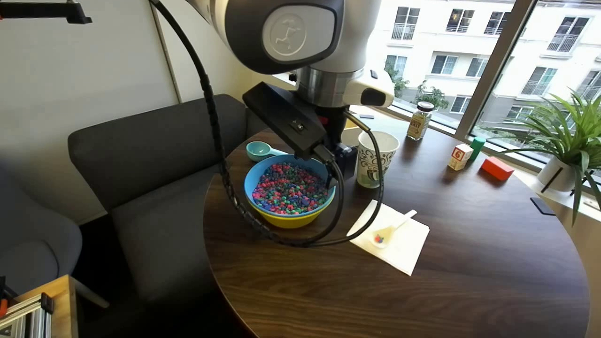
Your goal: Move some objects from the blue bowl to the white spoon
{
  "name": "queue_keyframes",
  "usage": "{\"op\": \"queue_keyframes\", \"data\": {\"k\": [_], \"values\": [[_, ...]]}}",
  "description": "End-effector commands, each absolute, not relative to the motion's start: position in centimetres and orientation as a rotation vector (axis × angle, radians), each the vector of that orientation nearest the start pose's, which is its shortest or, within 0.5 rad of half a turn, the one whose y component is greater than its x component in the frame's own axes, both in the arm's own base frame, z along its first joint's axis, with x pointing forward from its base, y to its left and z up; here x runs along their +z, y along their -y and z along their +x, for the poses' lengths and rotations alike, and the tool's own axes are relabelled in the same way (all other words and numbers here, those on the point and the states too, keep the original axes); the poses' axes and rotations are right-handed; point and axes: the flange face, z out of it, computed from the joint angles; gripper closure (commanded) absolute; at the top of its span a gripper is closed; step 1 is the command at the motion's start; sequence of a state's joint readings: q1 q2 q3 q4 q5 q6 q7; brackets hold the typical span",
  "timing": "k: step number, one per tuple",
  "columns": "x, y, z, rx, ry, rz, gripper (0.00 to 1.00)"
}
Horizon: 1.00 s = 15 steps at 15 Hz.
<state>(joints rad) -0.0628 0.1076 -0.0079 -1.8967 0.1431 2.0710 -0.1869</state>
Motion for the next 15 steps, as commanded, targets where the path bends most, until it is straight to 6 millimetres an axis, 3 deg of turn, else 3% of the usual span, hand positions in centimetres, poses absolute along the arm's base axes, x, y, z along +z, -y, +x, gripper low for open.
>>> {"op": "queue_keyframes", "data": {"k": [1, 3, 5, 6, 15], "values": [[43.7, 2.7, 59.0, -0.088, 0.045, -3.013, 0.00], [43.1, 2.4, 58.9, -0.081, 0.054, -3.012, 0.01], [42.4, 2.3, 58.9, -0.073, 0.060, -3.016, 0.26], [42.2, 2.2, 59.0, -0.076, 0.060, -3.020, 0.30], [40.7, 2.2, 59.5, -0.095, 0.073, -3.029, 0.99]]}}
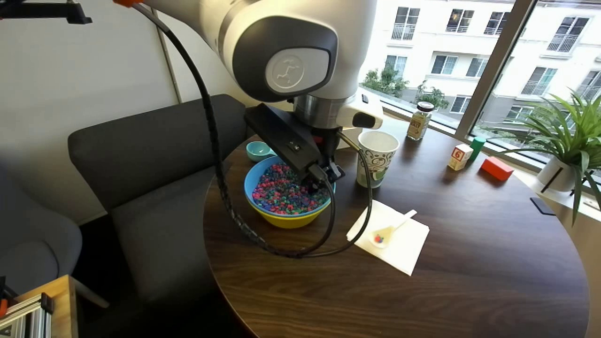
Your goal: Move some objects from the blue bowl to the white spoon
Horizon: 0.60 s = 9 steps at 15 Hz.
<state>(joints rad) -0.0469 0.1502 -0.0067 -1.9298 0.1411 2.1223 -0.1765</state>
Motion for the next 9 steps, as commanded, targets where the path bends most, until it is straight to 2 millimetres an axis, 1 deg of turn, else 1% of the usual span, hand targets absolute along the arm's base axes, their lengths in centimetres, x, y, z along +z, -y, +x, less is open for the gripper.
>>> {"op": "queue_keyframes", "data": {"k": [1, 4, 6, 9], "values": [[40.6, 2.2, 59.5, -0.100, 0.074, -3.029, 1.00], [40.8, 2.3, 59.5, -0.108, 0.073, -3.030, 0.98], [41.5, 2.3, 59.4, -0.120, 0.074, -3.032, 0.98], [43.1, 2.3, 59.2, -0.154, 0.075, -3.030, 0.98]]}}
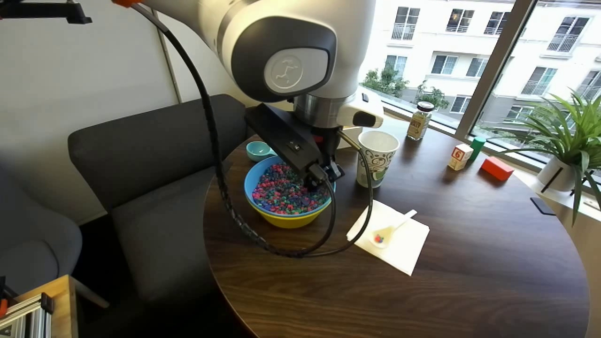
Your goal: Move some objects from the blue bowl to the white spoon
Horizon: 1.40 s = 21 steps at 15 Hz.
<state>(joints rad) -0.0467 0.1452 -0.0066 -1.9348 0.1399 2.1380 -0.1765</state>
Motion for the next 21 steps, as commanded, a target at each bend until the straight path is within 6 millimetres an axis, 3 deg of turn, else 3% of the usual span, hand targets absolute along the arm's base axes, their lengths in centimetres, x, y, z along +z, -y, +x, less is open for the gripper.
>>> {"op": "queue_keyframes", "data": {"k": [1, 8, 9, 15, 17, 21], "values": [[43.5, 2.4, 59.1, -0.165, 0.081, -3.033, 0.98], [44.0, 2.3, 58.9, -0.176, 0.083, -3.037, 0.95], [43.9, 2.3, 58.9, -0.176, 0.083, -3.038, 0.99], [44.5, 2.8, 58.8, -0.191, 0.076, -3.047, 0.98], [45.2, 3.8, 58.6, -0.213, 0.058, -3.057, 0.98], [45.7, 8.2, 58.4, -0.269, 0.009, -3.115, 0.98]]}}
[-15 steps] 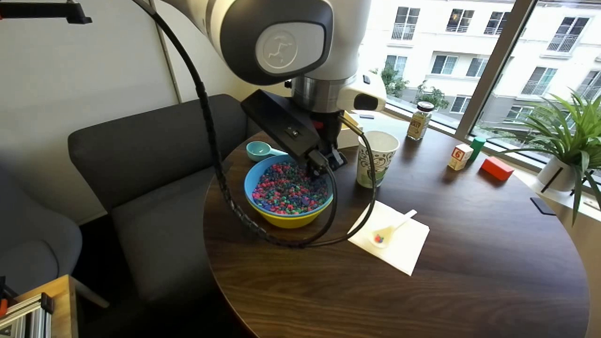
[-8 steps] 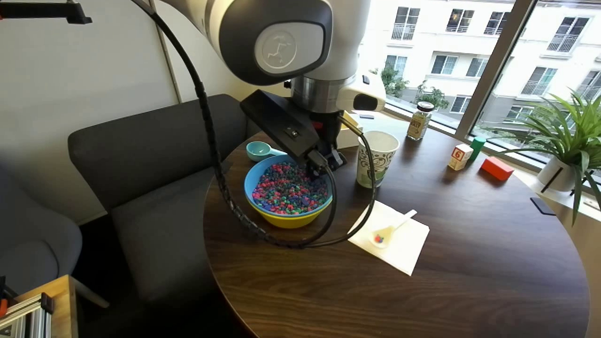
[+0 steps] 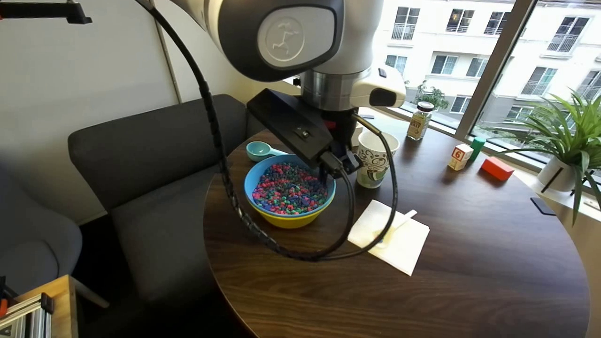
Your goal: Move some objects from the blue bowl to the white spoon
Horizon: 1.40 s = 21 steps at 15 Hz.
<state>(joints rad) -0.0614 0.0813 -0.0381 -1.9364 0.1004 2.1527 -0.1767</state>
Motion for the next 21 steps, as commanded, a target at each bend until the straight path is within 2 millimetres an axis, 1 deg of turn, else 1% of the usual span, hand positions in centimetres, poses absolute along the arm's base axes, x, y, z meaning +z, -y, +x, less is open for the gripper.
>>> {"op": "queue_keyframes", "data": {"k": [1, 3, 4, 5, 7, 11, 13, 18, 21], "values": [[45.4, 9.6, 58.4, -0.285, -0.006, -3.130, 0.98], [44.7, 12.0, 58.7, -0.319, -0.013, -3.151, 0.98], [44.2, 12.8, 58.9, -0.328, -0.026, -3.155, 0.98], [43.6, 13.6, 59.1, -0.339, -0.033, -3.156, 0.98], [42.5, 14.4, 59.6, -0.355, -0.040, -3.151, 0.98], [40.3, 14.7, 60.4, -0.347, -0.025, -3.146, 0.98], [39.6, 14.8, 60.6, -0.342, -0.022, -3.149, 0.98], [39.1, 15.5, 61.4, -0.405, -0.054, -3.141, 0.98], [38.8, 15.4, 61.6, -0.418, -0.057, -3.136, 0.98]]}}
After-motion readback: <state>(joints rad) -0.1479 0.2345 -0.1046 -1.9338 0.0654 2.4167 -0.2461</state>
